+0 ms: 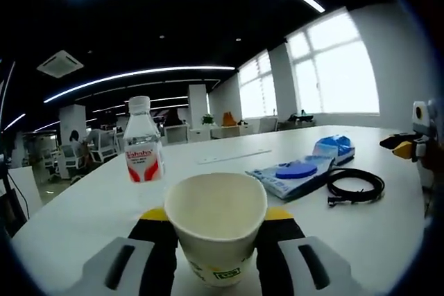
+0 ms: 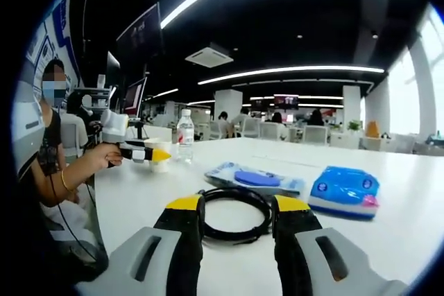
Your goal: Arrange the tabletop items into an orderly group along one side of the table until the central work area is clear of visible clutter.
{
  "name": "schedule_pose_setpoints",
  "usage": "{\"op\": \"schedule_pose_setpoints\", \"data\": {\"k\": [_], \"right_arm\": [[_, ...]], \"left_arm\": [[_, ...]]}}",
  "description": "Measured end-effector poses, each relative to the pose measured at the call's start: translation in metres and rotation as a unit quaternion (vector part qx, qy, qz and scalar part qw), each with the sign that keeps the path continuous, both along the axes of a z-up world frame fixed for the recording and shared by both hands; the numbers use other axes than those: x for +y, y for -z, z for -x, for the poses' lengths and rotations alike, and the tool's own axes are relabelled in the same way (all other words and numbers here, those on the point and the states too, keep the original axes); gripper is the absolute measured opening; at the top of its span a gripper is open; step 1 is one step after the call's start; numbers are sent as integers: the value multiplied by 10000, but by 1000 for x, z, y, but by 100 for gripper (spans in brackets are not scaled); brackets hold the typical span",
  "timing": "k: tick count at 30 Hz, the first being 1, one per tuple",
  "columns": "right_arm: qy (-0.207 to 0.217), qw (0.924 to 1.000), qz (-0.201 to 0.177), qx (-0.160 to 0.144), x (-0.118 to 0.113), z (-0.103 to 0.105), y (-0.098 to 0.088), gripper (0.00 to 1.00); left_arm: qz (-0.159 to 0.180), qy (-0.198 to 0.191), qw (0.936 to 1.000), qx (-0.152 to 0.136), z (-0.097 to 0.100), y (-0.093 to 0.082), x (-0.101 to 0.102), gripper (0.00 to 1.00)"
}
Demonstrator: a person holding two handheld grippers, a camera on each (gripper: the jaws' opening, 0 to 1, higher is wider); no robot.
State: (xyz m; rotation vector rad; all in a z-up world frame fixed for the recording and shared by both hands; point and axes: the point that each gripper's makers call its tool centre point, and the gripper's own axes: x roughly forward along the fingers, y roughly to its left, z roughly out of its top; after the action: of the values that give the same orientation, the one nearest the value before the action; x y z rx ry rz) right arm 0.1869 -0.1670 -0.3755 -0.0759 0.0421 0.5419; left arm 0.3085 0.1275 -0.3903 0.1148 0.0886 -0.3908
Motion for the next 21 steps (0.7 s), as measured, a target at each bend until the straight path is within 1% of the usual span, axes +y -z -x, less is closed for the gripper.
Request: {"op": "schedule_pose_setpoints", "data": {"k": [5, 13, 18, 21], "right_arm": [[45, 10000, -15, 5, -3, 1, 2, 37], [90, 9999, -80, 36, -9, 4, 4, 37], [119, 9999, -95, 25, -13, 6, 3, 37], [126, 9999, -111, 11, -14, 7, 2, 37]], "left_arm": [[-108, 110, 9998, -114, -3, -13, -7, 42], [-165, 302, 9992, -192, -9, -23, -18, 41], [-149, 509, 9982, -278, -15, -32, -32, 41], [-197, 578, 9976, -318, -18, -35, -38, 41]]}}
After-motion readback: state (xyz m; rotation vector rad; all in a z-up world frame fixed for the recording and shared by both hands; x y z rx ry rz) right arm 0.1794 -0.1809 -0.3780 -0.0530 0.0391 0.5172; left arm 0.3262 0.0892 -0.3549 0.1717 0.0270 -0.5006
